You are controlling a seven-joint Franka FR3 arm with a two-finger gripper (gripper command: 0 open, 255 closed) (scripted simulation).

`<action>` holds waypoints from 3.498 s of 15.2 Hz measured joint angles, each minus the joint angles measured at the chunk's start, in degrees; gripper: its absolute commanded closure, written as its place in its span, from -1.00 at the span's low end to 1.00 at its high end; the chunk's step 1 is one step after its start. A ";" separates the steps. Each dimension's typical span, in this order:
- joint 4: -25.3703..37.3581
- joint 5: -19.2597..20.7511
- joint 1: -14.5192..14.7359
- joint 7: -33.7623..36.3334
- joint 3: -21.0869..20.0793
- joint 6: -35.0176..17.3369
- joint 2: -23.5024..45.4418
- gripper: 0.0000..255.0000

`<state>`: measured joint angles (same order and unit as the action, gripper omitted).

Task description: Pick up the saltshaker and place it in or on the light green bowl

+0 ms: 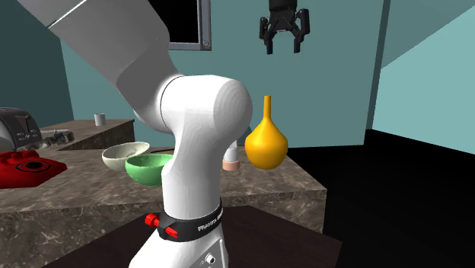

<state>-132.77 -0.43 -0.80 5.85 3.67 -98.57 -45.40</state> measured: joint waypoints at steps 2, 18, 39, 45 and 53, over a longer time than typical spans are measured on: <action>-0.36 -0.22 0.11 0.38 -0.32 -0.42 0.29 -1.00; -11.36 -9.43 5.73 15.04 -13.49 -16.17 11.78 -1.00; -14.45 -14.00 9.15 23.07 -22.01 -33.35 28.70 -1.00; -14.45 -14.01 9.15 23.07 -22.02 -33.37 28.70 1.00; -14.00 -13.96 9.13 23.08 -21.87 -32.32 28.11 1.00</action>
<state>-146.77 -14.40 8.33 28.93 -18.20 -130.89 -17.29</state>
